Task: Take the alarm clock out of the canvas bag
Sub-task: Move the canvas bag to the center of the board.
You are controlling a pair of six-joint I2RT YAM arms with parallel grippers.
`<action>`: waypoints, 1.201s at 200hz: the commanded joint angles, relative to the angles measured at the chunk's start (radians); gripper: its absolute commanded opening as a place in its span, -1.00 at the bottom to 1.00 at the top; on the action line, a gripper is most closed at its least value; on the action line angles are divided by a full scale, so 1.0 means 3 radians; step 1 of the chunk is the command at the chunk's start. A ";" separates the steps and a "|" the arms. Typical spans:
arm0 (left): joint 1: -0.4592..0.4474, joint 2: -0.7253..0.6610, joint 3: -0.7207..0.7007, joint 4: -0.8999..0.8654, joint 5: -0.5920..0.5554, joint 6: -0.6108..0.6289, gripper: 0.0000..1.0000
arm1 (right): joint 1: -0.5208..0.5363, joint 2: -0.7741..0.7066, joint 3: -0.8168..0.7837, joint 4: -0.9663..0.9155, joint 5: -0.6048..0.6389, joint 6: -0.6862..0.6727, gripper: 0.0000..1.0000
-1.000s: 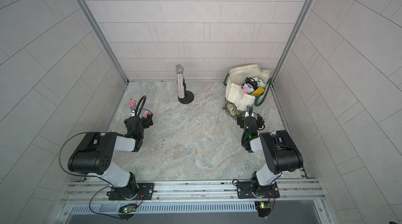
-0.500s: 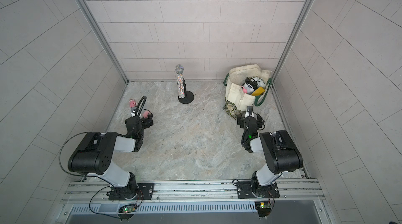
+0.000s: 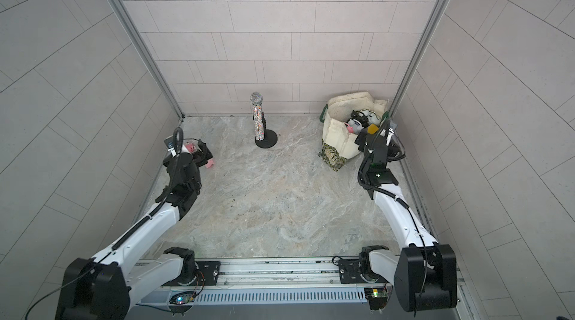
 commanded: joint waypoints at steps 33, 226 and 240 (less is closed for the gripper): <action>-0.0033 -0.0057 0.1292 -0.1941 0.0785 -0.0837 1.00 | -0.0497 0.0501 0.1337 -0.1971 -0.0868 0.0676 0.99; -0.0033 0.0632 0.2342 -0.2838 0.2880 -0.0467 0.99 | -0.0817 0.2308 0.2782 -0.3014 -0.1507 0.0481 -0.37; -0.0031 0.0634 0.2354 -0.2830 0.2991 -0.0464 0.99 | -0.0817 0.2281 0.2783 -0.3045 -0.1646 0.0493 -0.78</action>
